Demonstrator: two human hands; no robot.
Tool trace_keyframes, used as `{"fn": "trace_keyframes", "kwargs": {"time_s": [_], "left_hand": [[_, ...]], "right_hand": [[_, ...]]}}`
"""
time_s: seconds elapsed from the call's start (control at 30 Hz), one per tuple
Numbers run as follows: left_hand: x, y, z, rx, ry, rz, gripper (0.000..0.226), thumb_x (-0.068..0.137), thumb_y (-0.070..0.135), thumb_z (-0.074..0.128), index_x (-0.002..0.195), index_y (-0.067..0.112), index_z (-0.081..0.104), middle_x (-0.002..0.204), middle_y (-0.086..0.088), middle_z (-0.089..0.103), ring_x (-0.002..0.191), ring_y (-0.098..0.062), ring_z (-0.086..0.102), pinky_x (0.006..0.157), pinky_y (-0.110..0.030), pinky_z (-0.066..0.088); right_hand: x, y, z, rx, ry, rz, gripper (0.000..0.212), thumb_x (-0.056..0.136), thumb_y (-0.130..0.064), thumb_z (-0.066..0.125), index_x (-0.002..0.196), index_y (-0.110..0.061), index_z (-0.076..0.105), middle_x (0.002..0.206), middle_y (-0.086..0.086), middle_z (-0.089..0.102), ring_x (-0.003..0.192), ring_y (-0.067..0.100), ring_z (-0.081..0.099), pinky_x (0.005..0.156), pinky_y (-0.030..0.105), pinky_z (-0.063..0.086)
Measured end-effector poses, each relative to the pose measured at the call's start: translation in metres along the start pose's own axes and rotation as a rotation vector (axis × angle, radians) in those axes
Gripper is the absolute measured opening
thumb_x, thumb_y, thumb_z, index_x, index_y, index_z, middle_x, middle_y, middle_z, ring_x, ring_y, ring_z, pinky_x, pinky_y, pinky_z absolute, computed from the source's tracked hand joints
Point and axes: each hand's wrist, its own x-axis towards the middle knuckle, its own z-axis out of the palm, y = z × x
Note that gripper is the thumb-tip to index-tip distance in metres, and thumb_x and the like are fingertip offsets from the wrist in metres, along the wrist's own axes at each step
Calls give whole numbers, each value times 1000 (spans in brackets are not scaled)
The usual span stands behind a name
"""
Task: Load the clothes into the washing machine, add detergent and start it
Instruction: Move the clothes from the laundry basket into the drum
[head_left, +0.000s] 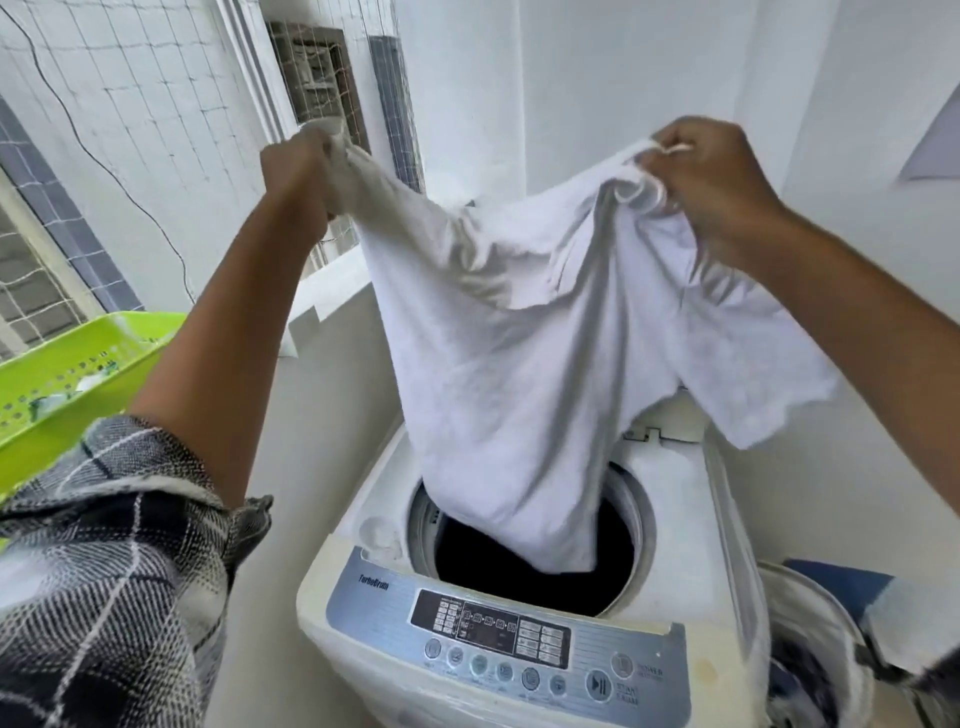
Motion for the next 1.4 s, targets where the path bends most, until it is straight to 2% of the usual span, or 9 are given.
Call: {"fn": "trace_keyframes", "kwargs": {"time_s": [0.1,0.3,0.5,0.63,0.7,0.8,0.93,1.1,1.4], "left_hand": [[8,-16,-1,218,-84,37,25,89,14,56,111,10,65,82,-4,54,62,-10,53,41,-14,40],[15,-40,-14,371,-117,10,18,80,23,67,72,11,54,71,-6,51,55,-13,50,49,-20,52],[30,-82,-55,1312,-118,116,52,72,39,77,105,2,63,98,-18,70,95,-32,67,92,-40,51],[32,-123,-63,1083,-267,-107,34,75,28,77,63,6,54,36,-4,52,36,-17,50,38,-20,46],[31,-146,-60,978,-307,-206,35,80,27,74,62,10,50,32,-2,49,28,-12,46,30,-16,40],[20,-183,-48,844,-375,-352,24,87,27,67,72,12,55,41,-2,59,29,-10,54,31,-17,43],[-14,-235,-37,790,-589,-384,5,94,18,54,93,14,57,87,-7,59,63,-17,61,57,-28,55],[-65,-283,-28,685,-837,-516,41,98,21,48,139,18,39,115,-9,56,97,-23,59,83,-35,41],[-115,-320,8,712,-952,-470,40,98,30,47,136,19,44,132,-3,56,103,-22,61,86,-35,40]], "right_hand": [[11,-18,1,5,23,-72,26,86,-13,57,68,-30,53,70,-11,54,61,-5,49,63,16,40],[27,-37,2,-81,50,-204,13,89,-18,50,81,-20,59,79,-10,57,72,-2,52,66,16,40],[34,-25,2,-675,-332,-213,19,90,-20,56,100,-11,69,111,8,65,95,15,53,78,20,33],[20,7,23,-696,-432,-118,17,89,-16,56,96,-9,70,109,13,67,98,22,57,76,22,33],[10,30,37,-712,-487,-69,19,89,-12,53,95,-3,68,106,16,67,100,27,58,72,24,32],[-9,73,57,-736,-522,69,19,90,-7,46,81,-2,62,90,17,63,88,28,57,65,31,39],[-52,133,82,-765,-569,232,15,89,-2,43,77,-7,51,109,22,62,99,34,58,79,36,45],[-102,183,93,-706,-646,459,21,88,-4,44,96,3,63,105,24,66,93,33,63,84,41,50],[-151,204,72,-576,-552,576,19,83,-7,49,87,6,63,89,19,71,92,35,65,84,44,51]]}}
